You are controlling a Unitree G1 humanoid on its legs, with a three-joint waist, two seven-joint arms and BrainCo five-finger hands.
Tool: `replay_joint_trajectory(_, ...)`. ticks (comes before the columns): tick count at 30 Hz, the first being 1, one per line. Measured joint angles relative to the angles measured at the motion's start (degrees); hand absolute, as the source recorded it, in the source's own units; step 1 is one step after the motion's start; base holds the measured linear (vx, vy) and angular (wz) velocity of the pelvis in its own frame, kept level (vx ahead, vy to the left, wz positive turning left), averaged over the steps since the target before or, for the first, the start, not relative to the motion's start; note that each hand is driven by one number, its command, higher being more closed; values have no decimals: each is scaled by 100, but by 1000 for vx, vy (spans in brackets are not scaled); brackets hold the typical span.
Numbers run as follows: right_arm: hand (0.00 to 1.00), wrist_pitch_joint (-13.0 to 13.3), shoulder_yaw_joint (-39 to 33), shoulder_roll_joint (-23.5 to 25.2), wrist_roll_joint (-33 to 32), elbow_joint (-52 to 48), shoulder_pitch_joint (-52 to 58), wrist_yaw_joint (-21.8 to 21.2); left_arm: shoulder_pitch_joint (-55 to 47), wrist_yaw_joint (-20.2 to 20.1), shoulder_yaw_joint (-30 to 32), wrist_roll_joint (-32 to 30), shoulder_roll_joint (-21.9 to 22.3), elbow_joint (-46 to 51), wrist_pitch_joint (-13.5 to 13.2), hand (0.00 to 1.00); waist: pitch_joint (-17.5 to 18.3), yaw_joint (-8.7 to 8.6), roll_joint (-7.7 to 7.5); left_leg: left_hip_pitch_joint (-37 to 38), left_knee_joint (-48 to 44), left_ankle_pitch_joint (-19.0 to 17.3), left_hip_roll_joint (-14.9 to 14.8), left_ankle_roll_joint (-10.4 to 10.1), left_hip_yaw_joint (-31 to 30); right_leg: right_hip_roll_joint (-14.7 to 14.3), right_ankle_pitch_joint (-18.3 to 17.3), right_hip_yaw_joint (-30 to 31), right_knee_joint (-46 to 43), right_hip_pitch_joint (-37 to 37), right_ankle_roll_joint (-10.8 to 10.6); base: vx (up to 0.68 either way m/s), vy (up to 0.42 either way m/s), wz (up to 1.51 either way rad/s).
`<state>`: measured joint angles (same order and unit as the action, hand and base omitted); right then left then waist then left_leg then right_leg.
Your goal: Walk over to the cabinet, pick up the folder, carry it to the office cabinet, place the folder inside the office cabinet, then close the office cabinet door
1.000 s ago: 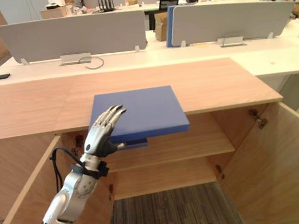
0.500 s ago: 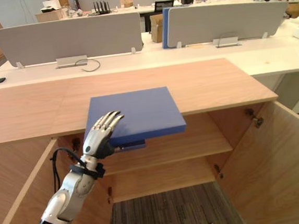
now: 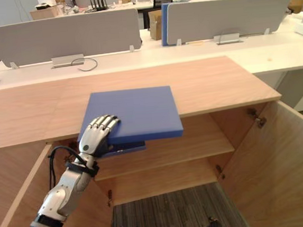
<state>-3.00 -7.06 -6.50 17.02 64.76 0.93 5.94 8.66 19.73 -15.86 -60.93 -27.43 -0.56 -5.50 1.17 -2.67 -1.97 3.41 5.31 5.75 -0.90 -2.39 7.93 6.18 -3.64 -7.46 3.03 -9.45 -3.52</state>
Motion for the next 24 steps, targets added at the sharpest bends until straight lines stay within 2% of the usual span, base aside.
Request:
replay_joint_trajectory(5,0,2,46,-1,15,0,-6,12,233,218,119,-311,19,-177,156,100,-62,-15,-2,103,3,-19,-6,1,23,-1,-23,13,26,-99,39,-32,13,-2)
replay_joint_trajectory(15,0,41,41,-3,18,0,-11,14,484,353,432,-451,83,-543,313,100,-64,-78,-4,111,0,-54,-3,-5,35,-4,-8,19,58,-130,14,0,0,0)
replay_joint_trajectory(18,0,40,39,1,17,0,2,47,110,300,822,-347,653,-12,400,100,-76,-80,0,126,1,-81,-2,-9,48,0,-13,19,69,-142,22,0,0,0)
replay_joint_trajectory(19,0,39,31,6,11,0,17,58,-128,316,1021,-182,999,329,412,100,-82,-73,2,125,2,-89,-1,-9,52,1,-16,19,71,-142,27,0,0,0)
replay_joint_trajectory(20,0,31,30,19,-45,-6,39,94,-360,373,1202,258,1379,732,449,100,-85,-65,3,125,2,-97,-1,-12,54,1,-23,19,70,-142,37,0,0,0)
replay_joint_trajectory(21,0,29,32,28,-73,-17,54,102,-481,392,1301,504,1577,958,460,100,-82,-57,7,125,0,-97,-7,-14,66,2,-24,61,52,-131,36,3,13,-11)
replay_joint_trajectory(23,0,16,78,112,-578,-403,244,107,-958,430,1615,1973,2160,1795,364,100,-83,16,25,125,-2,-102,-43,-22,148,-19,-24,170,4,-67,36,-3,9,-18)
replay_joint_trajectory(24,0,6,172,126,-708,-611,328,112,-1064,439,1654,2329,2206,1930,325,100,-84,23,30,125,-3,-101,-51,-23,154,-24,-24,176,-5,-60,36,-17,-2,-9)
